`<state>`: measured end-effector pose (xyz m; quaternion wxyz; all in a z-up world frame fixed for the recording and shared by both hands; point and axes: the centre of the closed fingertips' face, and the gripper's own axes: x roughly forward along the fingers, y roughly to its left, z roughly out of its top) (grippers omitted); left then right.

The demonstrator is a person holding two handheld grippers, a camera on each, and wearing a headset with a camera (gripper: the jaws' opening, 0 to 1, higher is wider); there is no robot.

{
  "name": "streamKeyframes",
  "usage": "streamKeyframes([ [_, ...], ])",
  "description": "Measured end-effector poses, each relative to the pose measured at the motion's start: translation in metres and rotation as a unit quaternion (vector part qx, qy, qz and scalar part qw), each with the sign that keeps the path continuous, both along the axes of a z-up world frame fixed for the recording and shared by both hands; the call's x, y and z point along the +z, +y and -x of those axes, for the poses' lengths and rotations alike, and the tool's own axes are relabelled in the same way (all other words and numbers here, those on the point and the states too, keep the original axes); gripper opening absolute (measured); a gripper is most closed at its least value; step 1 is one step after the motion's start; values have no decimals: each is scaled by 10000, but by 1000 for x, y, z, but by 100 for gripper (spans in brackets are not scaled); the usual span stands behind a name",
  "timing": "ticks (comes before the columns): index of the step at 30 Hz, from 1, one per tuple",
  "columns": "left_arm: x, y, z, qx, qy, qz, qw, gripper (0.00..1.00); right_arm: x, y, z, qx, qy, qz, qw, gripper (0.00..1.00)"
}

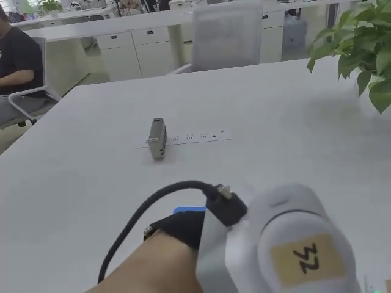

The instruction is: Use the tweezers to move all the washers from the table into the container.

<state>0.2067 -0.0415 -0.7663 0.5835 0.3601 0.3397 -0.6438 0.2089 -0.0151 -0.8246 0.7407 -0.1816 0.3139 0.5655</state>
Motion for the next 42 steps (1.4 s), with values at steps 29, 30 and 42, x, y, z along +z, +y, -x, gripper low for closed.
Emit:
streamKeyframes([
  [29, 19, 176, -14, 5051, -886, 2721, 8142, 57, 3, -1, -10, -651, 298, -439, 9965, 3],
  [30, 21, 176, -16, 5115, -932, 2868, 8047, 59, 3, -1, -10, -670, 302, -442, 9963, 3],
  [42, 32, 174, -26, 5122, -1292, 3443, 7761, 75, 2, -1, -13, -1020, 426, -471, 9928, 4],
])
